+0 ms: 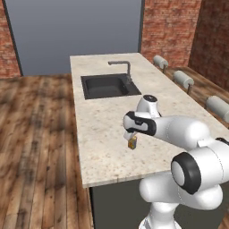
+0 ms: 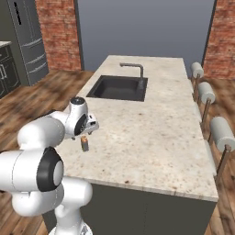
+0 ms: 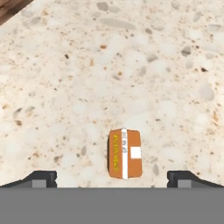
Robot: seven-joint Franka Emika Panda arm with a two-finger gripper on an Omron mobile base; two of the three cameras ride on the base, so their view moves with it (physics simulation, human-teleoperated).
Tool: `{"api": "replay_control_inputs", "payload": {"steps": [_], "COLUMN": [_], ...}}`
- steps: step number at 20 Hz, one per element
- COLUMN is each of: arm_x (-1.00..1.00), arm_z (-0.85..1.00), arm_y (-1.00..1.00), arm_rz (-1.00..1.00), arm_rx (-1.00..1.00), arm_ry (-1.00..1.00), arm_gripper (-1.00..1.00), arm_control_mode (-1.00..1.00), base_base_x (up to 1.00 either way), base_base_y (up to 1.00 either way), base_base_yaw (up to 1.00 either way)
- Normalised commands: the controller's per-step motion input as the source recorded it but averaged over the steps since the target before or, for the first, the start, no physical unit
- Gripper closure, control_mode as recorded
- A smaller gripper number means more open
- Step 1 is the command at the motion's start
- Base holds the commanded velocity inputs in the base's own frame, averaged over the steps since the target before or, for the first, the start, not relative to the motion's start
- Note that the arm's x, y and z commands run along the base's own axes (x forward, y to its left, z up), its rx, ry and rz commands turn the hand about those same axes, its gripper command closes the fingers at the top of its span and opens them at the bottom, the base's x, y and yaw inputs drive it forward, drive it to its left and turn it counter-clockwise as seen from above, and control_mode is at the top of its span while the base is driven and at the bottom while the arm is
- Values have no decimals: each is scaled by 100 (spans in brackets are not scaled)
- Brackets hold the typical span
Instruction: Pick the boxed drink, can from the counter and place them in the open cabinet.
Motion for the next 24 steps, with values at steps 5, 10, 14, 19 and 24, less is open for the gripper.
{"api": "replay_control_inputs", "payload": {"steps": [5,10,14,19,24], "arm_x": [0,0,2,20,27], "arm_z": [-20,-21,-16,-7,-1], "arm_y": [0,0,0,0,0], "arm_rz": [0,0,0,0,0], "arm_rx": [0,0,0,0,0], "arm_ry": [0,0,0,0,0], "arm_gripper": [-100,-100,-100,-100,-100], "arm_control_mode": [-100,-100,-100,-100,-100], "base_base_x": [0,0,0,0,0], "base_base_y": [0,0,0,0,0], "base_base_yaw": [0,0,0,0,0]}}
